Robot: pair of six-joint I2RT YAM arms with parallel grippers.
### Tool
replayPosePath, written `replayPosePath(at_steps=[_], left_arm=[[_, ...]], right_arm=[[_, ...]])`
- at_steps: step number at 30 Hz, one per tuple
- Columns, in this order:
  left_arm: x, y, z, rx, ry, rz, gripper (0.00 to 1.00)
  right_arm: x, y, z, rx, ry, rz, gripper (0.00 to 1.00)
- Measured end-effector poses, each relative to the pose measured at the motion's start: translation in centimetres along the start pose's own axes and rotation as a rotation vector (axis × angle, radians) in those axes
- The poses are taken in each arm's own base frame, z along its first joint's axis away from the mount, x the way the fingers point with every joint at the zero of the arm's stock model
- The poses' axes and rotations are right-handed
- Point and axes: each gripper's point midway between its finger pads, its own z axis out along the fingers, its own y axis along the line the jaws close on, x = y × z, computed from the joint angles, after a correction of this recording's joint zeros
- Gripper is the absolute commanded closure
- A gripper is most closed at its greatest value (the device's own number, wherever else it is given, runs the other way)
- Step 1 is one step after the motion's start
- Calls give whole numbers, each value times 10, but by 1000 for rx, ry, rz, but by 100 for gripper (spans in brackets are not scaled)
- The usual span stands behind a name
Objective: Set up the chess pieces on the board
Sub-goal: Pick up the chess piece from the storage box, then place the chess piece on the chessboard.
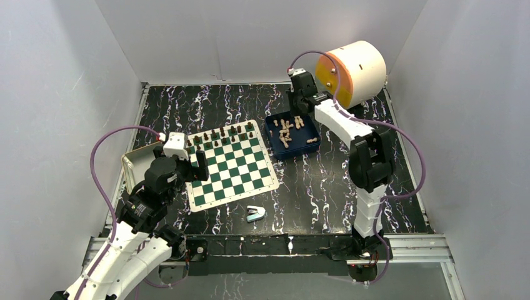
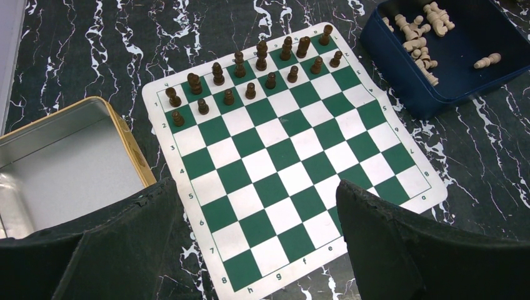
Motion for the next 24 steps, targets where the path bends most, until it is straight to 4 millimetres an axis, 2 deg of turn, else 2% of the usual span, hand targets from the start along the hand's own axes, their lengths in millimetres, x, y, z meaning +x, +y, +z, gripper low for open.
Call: replayPosePath(at_steps=[4, 7, 10, 16, 20, 24], left_arm=[[0, 0, 0, 0, 0, 0, 5], [0, 0, -1, 3, 1, -2, 5], [1, -1, -4, 11, 0, -14, 5], [-3, 1, -14, 20, -32, -41, 5], [-7, 4, -19, 15, -58, -50, 5], [-8, 7, -21, 4, -66, -52, 5]], right_arm=[[-6, 12, -26, -43, -27, 14, 81], [-1, 31, -45, -84, -27, 10, 82], [8, 58, -63, -141, -27, -3, 82], [44, 114, -96, -247, 5, -54, 82], [72, 146, -106, -285, 39, -103, 82], [104, 167, -113, -289, 76, -158, 82]])
